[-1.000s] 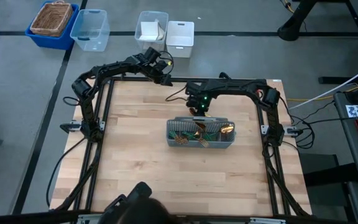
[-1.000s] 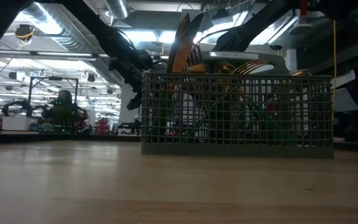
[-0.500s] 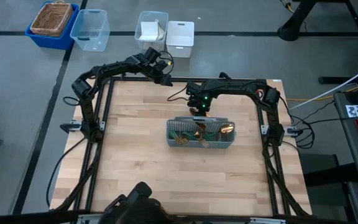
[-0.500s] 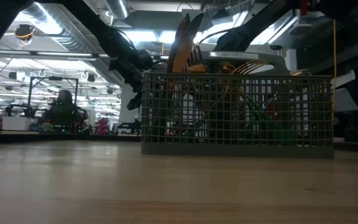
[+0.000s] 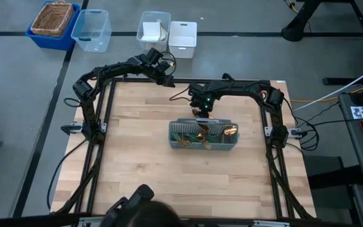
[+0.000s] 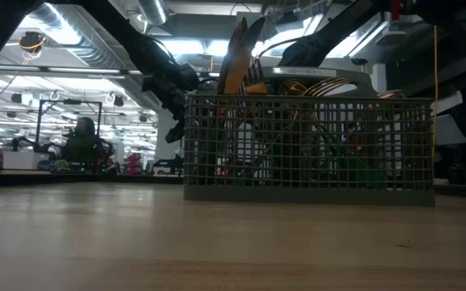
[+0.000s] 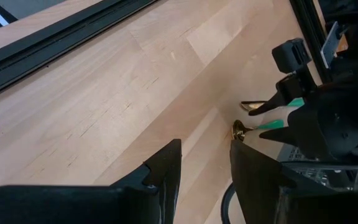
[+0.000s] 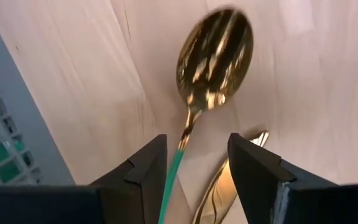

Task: Sort silverware
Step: Put the green spoon into the gray utensil holder

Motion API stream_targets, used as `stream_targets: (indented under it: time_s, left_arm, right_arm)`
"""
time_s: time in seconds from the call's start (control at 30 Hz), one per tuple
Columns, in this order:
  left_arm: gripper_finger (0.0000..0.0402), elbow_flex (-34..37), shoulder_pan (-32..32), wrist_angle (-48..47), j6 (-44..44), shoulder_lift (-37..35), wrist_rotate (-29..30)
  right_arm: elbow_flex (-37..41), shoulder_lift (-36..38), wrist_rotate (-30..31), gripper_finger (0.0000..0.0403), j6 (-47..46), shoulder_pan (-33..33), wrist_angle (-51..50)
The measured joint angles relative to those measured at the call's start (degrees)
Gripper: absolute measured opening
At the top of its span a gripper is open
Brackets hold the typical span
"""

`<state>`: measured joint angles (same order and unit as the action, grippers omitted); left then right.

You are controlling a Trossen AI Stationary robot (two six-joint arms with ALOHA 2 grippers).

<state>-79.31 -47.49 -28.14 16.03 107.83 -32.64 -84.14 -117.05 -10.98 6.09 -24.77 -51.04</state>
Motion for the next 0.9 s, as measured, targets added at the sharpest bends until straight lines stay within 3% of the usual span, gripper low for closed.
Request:
stream_targets:
  time_s: [0.63,0.9]
  left_arm:
    - [0.0127,0.00,0.00,0.01,0.01,0.00,0.01]
    - [0.0127,0.00,-0.01,0.04,0.02,0.00,0.02]
  right_arm:
    - [4.73,0.07,0.02,0.0165,0.15,0.00,7.10]
    - [5.84,0.14,0.48,0.0087,0.20,-0.02,8.42]
